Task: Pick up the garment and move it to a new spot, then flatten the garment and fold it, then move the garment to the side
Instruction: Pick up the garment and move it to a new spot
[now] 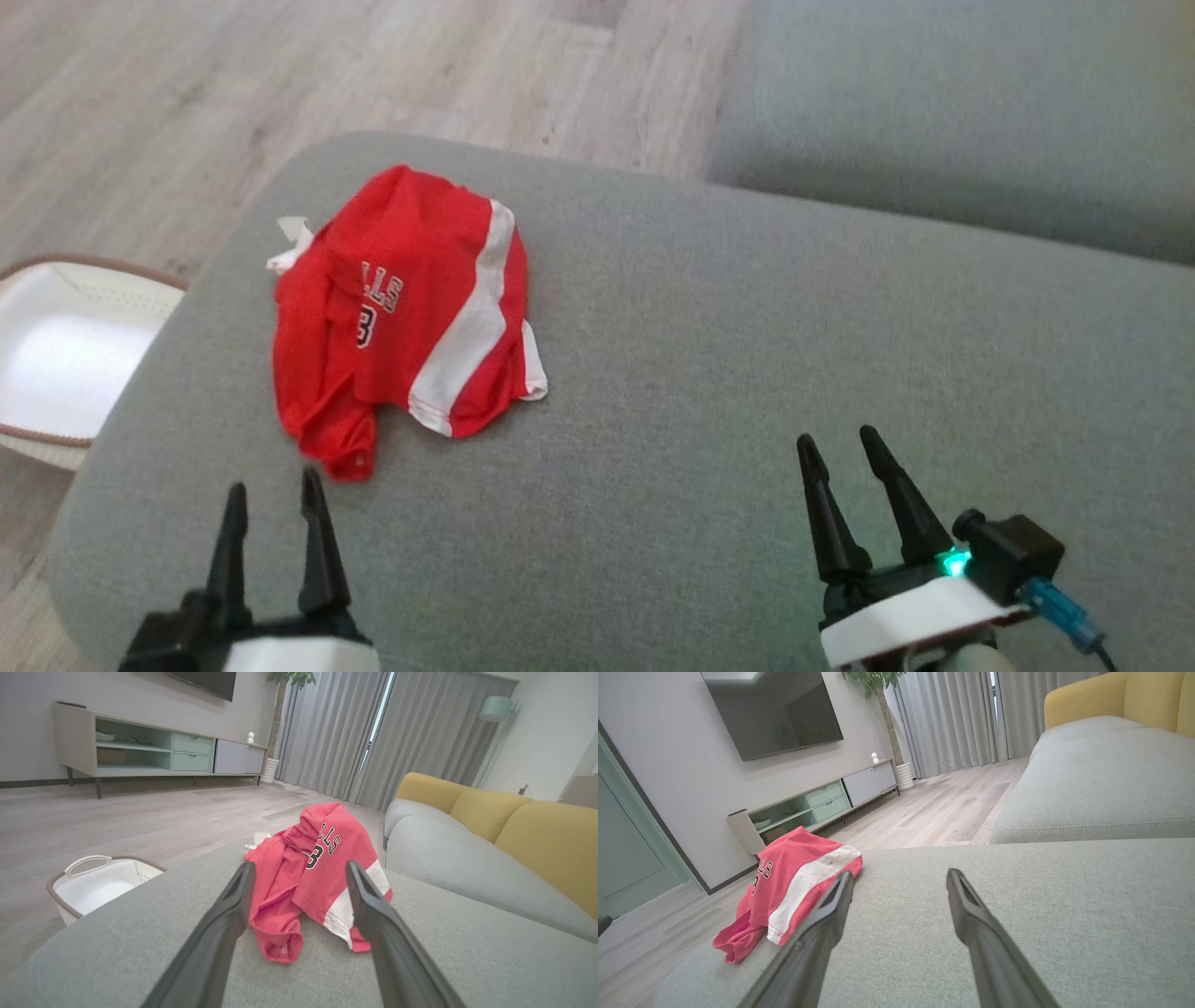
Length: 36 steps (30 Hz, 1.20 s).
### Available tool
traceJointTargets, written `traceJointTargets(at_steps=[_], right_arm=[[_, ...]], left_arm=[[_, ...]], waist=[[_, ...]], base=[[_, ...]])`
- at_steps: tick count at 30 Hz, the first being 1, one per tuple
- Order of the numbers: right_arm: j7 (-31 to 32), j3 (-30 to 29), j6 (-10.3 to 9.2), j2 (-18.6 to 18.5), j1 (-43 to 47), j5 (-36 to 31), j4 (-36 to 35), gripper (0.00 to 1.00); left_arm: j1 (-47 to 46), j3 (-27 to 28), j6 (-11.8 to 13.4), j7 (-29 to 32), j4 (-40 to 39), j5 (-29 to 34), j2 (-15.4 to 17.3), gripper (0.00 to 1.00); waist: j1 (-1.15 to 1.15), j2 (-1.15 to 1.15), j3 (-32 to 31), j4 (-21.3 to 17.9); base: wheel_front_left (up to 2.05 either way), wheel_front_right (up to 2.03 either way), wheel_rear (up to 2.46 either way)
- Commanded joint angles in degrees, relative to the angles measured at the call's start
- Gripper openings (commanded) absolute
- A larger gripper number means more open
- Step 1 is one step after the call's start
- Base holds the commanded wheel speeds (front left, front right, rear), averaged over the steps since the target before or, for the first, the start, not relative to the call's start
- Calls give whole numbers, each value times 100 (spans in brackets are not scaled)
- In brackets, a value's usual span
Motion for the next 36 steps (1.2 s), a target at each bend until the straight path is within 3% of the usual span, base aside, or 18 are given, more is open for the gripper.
traceJointTargets(at_steps=[1, 7, 9, 12, 19, 30, 31, 32, 36], right_arm=[[-63, 112, -4, -38, -244, -69, -206, 100], [-63, -39, -4, -38, -582, -319, -424, 100], [-63, -184, -4, -38, -748, -460, -563, 100], [-63, -340, -4, -38, -890, -591, -694, 100], [-63, -508, -4, -38, -1180, -763, -971, 100], [-63, -526, -4, -38, -1424, -789, -1128, 100], [-63, -524, -4, -38, -1428, -789, -1130, 100], [-63, -523, -4, -38, -1434, -787, -1129, 100], [-63, -532, -4, -38, -1462, -743, -1100, 100]], left_arm=[[-419, 226, -20, -29, -226, 82, -12, 100], [-1470, 608, -296, -29, -83, 418, 211, 100], [-2274, 568, -443, 26, 281, 589, 624, 100], [-3209, 310, -591, 643, 826, 682, 1121, 100], [-5069, -81, -687, 2045, 2085, 332, 1896, 100], [-6238, -905, -693, 3282, 3716, -518, 2346, 100], [-6274, -950, -693, 3339, 3816, -597, 2353, 13], [-6307, -995, -693, 3349, 3891, -654, 2365, 0], [-6456, -994, -694, 2982, 4091, -814, 2383, 0]], waist=[[1, 0, 208, -122], [1, 0, 895, -384], [1, 0, 1278, -495], [1, 0, 1634, -576], [1, 0, 2313, -842], [1, 0, 2809, -1200], [1, 0, 2818, -1211], [1, 0, 2823, -1223], [1, 0, 2765, -1259]], base=[[0, 0, 0], [0, 0, 0], [0, 0, 0], [0, 0, 0], [0, 0, 0], [0, 0, 0], [0, 0, 0], [0, 0, 0], [0, 0, 0]])
